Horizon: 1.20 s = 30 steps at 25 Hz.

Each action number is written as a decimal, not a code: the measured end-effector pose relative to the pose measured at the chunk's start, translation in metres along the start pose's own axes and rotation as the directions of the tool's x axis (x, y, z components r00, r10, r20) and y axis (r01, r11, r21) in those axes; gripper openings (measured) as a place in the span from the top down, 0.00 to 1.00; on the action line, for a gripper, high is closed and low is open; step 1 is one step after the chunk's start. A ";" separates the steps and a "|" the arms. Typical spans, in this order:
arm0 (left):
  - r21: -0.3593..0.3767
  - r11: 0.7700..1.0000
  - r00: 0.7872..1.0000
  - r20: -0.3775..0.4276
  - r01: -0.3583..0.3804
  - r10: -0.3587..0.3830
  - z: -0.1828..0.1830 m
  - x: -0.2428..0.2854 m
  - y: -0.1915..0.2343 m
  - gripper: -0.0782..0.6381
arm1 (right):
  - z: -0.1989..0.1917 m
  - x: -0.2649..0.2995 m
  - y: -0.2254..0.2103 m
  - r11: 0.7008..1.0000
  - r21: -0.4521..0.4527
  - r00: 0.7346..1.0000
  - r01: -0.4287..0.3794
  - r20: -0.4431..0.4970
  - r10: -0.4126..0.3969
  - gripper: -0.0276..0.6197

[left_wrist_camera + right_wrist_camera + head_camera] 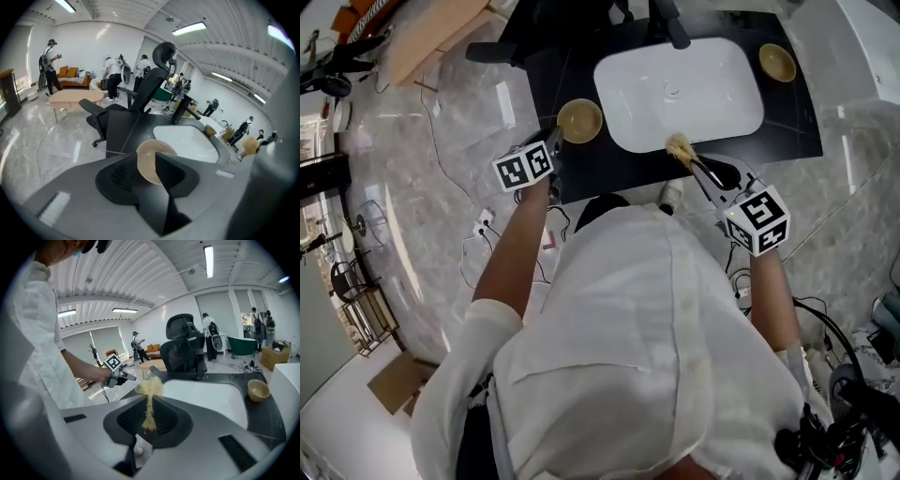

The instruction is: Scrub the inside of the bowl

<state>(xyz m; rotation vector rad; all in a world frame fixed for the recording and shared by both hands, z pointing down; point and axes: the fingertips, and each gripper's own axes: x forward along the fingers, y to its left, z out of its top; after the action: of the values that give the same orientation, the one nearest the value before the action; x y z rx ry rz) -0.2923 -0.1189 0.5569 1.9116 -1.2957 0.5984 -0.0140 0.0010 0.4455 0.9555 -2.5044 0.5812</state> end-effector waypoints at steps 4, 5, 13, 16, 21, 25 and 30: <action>-0.070 0.997 0.998 -0.053 -0.029 0.025 -0.006 0.022 0.026 0.73 | -0.005 0.005 -0.014 0.999 -0.005 0.999 -0.043 -0.031 0.043 0.91; -0.091 0.996 0.997 -0.072 -0.015 0.009 -0.008 0.028 0.029 0.73 | -0.003 0.007 -0.016 0.999 -0.006 0.998 -0.049 -0.035 0.049 0.91; -0.108 0.991 0.980 -0.172 0.083 -0.100 -0.019 0.065 0.032 0.73 | 0.014 0.025 -0.019 0.999 -0.013 0.996 -0.042 -0.079 0.041 0.91; -0.099 0.993 0.980 -0.183 0.057 -0.074 -0.019 0.068 0.034 0.86 | 0.015 0.034 -0.018 1.000 -0.009 0.994 -0.030 -0.101 0.029 0.91; 0.058 0.998 0.986 -0.167 0.025 -0.015 0.004 0.066 0.013 0.87 | 0.019 0.047 -0.024 1.000 0.006 0.996 -0.005 -0.090 0.006 0.91; 0.170 0.985 0.990 -0.140 0.003 0.021 0.016 0.059 -0.030 0.87 | 0.025 0.050 -0.023 0.998 -0.046 0.994 -0.045 -0.099 0.040 0.91; 0.262 0.965 0.996 -0.083 -0.010 0.033 0.037 0.054 -0.094 0.87 | 0.047 0.052 -0.034 0.970 -0.215 0.986 -0.114 -0.146 0.083 0.91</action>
<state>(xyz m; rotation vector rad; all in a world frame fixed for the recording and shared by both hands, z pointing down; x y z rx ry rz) -0.1860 -0.1589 0.5431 2.0589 -1.2328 0.8917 -0.0363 -0.0730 0.4400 0.6879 -2.4412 0.3711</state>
